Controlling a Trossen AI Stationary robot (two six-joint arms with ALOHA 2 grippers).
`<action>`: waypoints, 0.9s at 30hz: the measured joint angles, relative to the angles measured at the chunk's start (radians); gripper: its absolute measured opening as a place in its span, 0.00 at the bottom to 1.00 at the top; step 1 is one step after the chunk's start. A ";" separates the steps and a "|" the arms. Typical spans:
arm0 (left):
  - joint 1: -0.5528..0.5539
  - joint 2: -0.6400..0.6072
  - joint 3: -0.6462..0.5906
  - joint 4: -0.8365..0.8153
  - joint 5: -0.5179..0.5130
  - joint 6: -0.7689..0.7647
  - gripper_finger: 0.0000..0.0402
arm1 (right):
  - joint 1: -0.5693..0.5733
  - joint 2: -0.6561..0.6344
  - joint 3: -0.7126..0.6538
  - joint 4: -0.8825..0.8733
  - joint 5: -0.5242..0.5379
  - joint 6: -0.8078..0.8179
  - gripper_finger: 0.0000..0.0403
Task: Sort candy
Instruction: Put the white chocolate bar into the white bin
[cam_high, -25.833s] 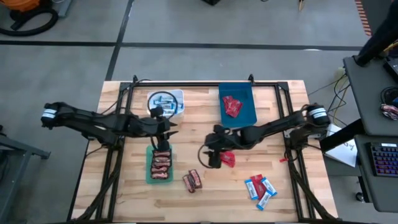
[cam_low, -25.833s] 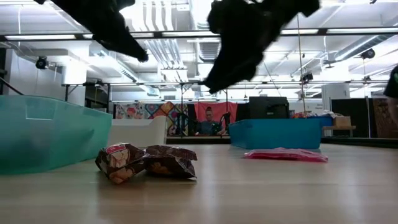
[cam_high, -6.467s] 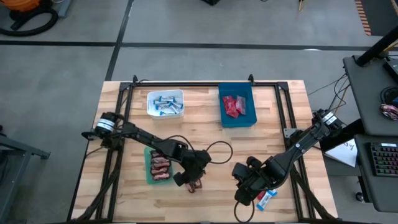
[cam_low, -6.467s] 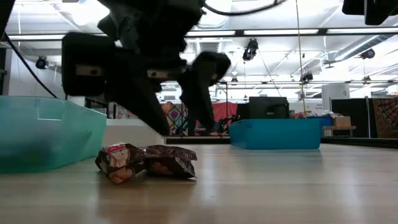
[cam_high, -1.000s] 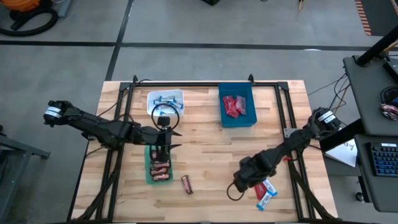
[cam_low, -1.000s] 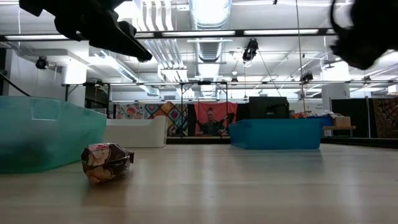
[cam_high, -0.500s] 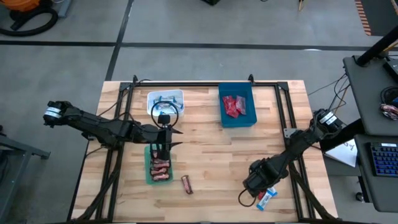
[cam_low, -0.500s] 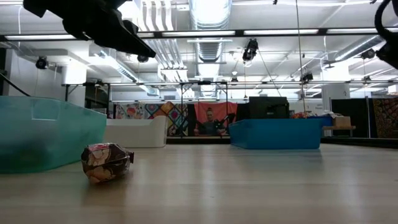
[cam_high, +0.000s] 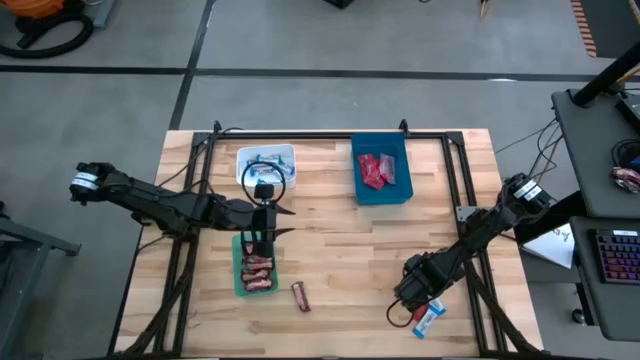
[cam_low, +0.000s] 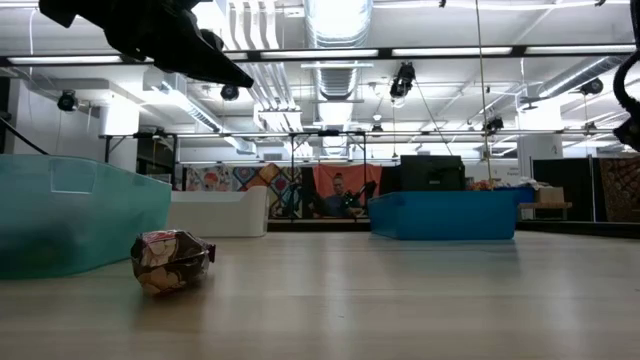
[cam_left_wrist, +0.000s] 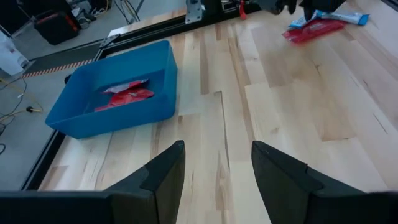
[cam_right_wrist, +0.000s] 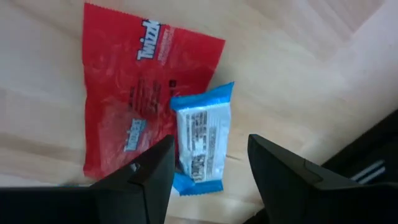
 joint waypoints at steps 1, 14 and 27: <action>0.000 0.000 0.000 0.004 0.000 0.000 0.42 | 0.000 0.000 -0.009 0.009 0.000 0.000 0.49; 0.000 0.000 0.000 0.030 0.001 0.018 0.42 | 0.000 -0.004 -0.092 0.093 0.086 -0.015 0.38; 0.000 0.000 0.000 0.041 0.004 0.019 0.42 | -0.001 -0.003 -0.093 0.089 0.107 -0.014 0.07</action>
